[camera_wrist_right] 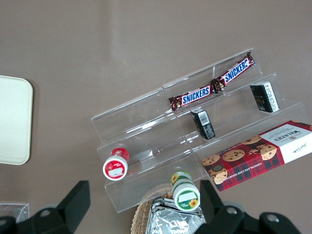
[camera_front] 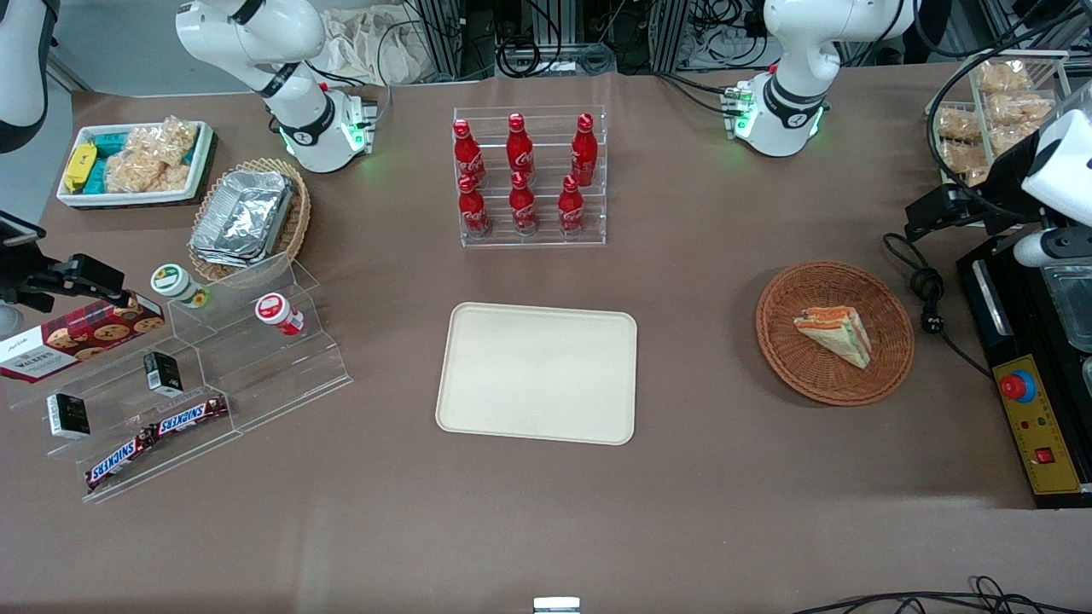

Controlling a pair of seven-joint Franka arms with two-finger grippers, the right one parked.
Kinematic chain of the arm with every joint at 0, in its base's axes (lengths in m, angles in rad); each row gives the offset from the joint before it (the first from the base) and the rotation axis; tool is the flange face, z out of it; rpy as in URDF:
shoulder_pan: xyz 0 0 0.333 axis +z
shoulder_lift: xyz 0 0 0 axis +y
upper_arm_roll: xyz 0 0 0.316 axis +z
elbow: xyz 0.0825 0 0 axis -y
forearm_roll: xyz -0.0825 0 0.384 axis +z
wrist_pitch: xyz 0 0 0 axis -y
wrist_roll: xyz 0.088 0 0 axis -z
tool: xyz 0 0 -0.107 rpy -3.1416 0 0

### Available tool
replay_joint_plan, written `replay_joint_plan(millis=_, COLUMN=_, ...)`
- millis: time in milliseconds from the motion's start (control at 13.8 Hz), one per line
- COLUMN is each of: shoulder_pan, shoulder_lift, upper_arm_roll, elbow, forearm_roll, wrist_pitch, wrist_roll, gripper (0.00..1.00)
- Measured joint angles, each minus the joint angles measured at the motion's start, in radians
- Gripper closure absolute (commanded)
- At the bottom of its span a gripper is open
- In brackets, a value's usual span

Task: Place sandwich from basket to tray
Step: 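Move the left gripper down over the sandwich in the wicker basket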

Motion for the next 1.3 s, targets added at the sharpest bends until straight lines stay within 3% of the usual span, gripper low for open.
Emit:
replay_joint_plan(millis=434, shoulder_pan=0.000, shoulder_lift=0.004, upper_arm_roll=0.006, elbow=0.000, forearm_roll=0.002, wrist_pitch=-0.010, wrist_roll=-0.024, gripper=0.00)
replay_joint_plan(millis=795, shoulder_pan=0.050, shoulder_lift=0.029, upper_arm_roll=0.037, elbow=-0.085, forearm_roll=-0.005, wrist_pitch=-0.022, wrist_roll=-0.260, gripper=0.00)
replay_joint_plan(millis=1301, shoulder_pan=0.093, shoulder_lift=0.067, upper_arm_roll=0.036, elbow=-0.477, forearm_roll=-0.005, wrist_pitch=0.438, wrist_roll=-0.582, gripper=0.00)
